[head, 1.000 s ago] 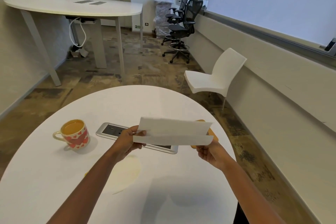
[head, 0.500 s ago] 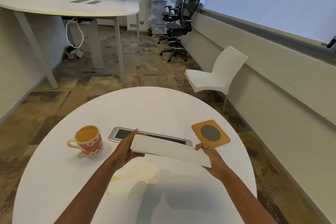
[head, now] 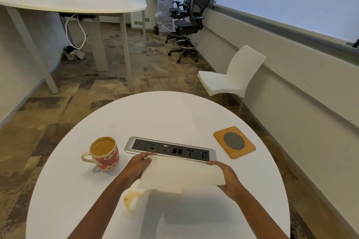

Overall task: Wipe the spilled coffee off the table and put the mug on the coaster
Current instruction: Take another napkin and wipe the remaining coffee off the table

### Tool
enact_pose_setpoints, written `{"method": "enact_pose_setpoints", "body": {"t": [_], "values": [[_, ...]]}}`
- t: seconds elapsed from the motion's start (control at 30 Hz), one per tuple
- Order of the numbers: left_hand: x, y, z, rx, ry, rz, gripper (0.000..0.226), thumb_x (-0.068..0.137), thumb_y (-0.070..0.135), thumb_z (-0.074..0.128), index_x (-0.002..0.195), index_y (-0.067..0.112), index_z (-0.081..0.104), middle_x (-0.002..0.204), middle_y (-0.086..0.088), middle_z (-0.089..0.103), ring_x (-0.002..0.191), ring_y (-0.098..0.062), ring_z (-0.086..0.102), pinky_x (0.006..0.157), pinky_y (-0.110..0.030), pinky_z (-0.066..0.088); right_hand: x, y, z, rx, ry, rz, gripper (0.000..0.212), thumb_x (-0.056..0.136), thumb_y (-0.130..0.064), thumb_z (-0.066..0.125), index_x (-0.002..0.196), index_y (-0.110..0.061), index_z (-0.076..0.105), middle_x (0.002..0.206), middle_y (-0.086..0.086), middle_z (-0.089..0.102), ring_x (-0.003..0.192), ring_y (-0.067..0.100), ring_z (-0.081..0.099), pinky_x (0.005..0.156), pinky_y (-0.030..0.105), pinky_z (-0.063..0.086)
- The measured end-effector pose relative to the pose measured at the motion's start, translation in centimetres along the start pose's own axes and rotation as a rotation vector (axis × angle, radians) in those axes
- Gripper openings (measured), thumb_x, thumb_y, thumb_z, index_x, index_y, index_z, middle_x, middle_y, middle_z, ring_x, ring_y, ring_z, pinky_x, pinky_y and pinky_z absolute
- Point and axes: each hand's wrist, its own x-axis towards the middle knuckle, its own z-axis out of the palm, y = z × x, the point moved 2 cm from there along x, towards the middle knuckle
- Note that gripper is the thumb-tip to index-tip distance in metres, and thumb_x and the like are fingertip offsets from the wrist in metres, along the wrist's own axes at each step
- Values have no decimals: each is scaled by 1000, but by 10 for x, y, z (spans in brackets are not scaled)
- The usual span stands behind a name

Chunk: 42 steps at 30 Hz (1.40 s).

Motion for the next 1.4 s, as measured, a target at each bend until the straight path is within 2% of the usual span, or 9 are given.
{"method": "enact_pose_setpoints", "body": {"t": [0.13,0.33,0.53,0.63,0.8,1.03,1.13,1.23,1.4], "values": [[0,-6,-9,-12,23,1,24,99,21,34,91,21,56,86,-5,60,78,-18,57,66,-27,47,7,6,8,92,-14,51,20,91,-15,45,92,-5,62,90,10,62,81,21,58,56,23,51],[6,-6,-29,251,-56,-25,31,92,44,42,92,17,59,93,-7,64,80,-16,61,66,-26,51,18,0,19,-154,-5,-4,24,83,1,60,106,-3,64,90,11,67,78,25,66,62,27,58],[17,2,-38,618,-299,-39,32,88,45,52,108,22,61,107,-4,68,103,-15,55,84,-26,41,22,-16,39,-342,-94,-41,19,85,-4,60,99,-15,67,91,4,66,76,17,64,57,21,55],[16,4,-23,549,-444,-52,32,87,45,52,114,29,55,111,0,67,112,-16,55,95,-30,41,22,-19,53,-425,-127,-56,18,85,-10,61,93,-25,68,91,-2,66,76,14,62,53,16,51],[16,1,-7,487,-445,16,59,76,49,63,126,22,47,112,3,59,106,-11,55,89,-21,40,24,-22,70,-379,-182,-35,16,84,-17,63,89,-31,70,98,0,66,85,20,62,65,24,54],[16,-6,-5,266,-336,72,19,83,40,62,75,23,59,79,6,66,68,-8,62,64,-16,47,25,-20,78,-37,-153,11,21,90,-20,57,110,-17,64,97,6,65,85,21,61,62,27,57],[17,-10,-7,190,-281,75,19,89,28,57,76,14,62,71,4,67,62,-9,62,59,-17,47,25,-12,80,222,-150,54,38,94,-38,43,116,-10,57,101,10,65,93,23,59,71,32,53],[18,-14,-6,26,-195,66,28,93,20,51,97,-5,61,90,-14,65,77,-24,62,69,-29,48,23,4,86,445,-213,90,53,95,-50,28,116,-11,57,103,10,71,100,27,61,76,38,56],[17,-22,3,-149,-128,22,13,94,13,48,92,17,60,88,0,69,72,-10,67,63,-19,57,11,34,97,213,-348,89,35,92,-39,44,114,-18,62,114,10,70,100,28,68,78,41,58]]}}
